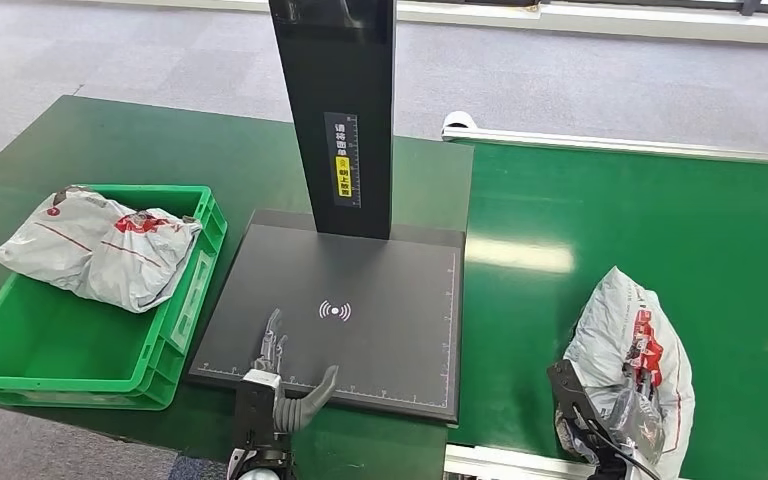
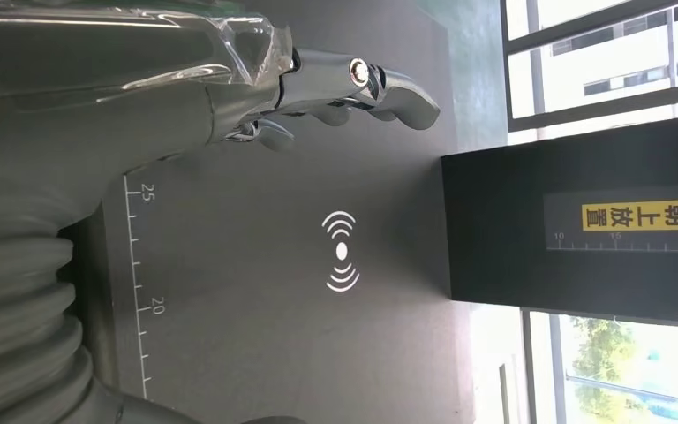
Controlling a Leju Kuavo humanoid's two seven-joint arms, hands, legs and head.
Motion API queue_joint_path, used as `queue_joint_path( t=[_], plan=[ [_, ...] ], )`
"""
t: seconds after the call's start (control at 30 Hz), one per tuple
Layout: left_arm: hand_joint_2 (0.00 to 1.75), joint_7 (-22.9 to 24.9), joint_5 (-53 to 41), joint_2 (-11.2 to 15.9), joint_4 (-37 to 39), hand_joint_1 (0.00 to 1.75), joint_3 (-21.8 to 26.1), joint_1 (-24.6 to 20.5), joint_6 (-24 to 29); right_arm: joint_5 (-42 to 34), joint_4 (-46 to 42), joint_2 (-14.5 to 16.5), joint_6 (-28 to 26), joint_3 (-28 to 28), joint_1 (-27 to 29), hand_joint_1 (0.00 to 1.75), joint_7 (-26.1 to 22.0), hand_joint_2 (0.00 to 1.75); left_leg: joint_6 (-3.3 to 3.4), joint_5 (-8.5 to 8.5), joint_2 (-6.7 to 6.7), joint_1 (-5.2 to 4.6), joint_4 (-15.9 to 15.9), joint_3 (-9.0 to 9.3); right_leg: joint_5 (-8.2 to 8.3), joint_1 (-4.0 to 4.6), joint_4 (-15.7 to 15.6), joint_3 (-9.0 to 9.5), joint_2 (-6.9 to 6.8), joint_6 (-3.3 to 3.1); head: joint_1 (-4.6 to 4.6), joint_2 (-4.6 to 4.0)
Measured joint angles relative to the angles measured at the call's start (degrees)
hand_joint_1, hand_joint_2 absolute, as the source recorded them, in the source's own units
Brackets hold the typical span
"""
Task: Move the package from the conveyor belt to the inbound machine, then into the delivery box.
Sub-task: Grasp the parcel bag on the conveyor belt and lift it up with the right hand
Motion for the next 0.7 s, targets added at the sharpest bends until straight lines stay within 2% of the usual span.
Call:
queue_joint_path(
  t=[0.03, 0.3, 0.53, 0.7],
  plan=[
    [1.75, 0.1, 0.0, 0.0, -0.1, 0.00, 0.0, 0.1, 0.1, 0.2, 0.2, 0.1, 0.4, -0.1, -0.2, 1.74, 0.0, 1.75, 0.02, -0.01, 0.03, 0.00, 0.0, 0.03, 0.01, 0.00, 0.0, 0.04, 0.00, 0.01, -0.01, -0.01],
    [1.75, 0.9, -0.3, 0.9, -1.3, 0.00, 0.2, 0.9, 0.4, 0.2, 1.0, 0.8, 0.3, -0.7, -1.9, 1.75, -1.1, 1.75, 0.15, -0.10, 0.13, 0.01, 0.0, 0.36, 0.04, 0.01, -0.3, 0.49, 0.04, 0.07, 0.01, 0.01],
    [1.75, 0.6, 0.6, 1.7, -2.2, 0.00, 0.6, 1.8, 0.7, -2.3, -3.1, 2.2, -6.6, -0.6, -0.4, 1.75, -6.6, 1.75, 0.16, -0.10, 0.12, 0.01, 0.0, 0.25, 0.09, 0.01, -0.2, 0.42, 0.04, 0.11, -0.01, 0.01],
    [1.75, 0.5, 0.8, 1.9, -2.7, 0.00, 0.7, 2.0, 0.9, -2.5, -5.0, 2.7, -7.5, -0.5, 0.4, 1.75, -7.4, 1.75, 0.15, -0.09, 0.12, 0.03, 0.0, -0.01, 0.09, 0.04, -0.2, 0.16, 0.04, 0.11, 0.00, 0.01]
  ],
)
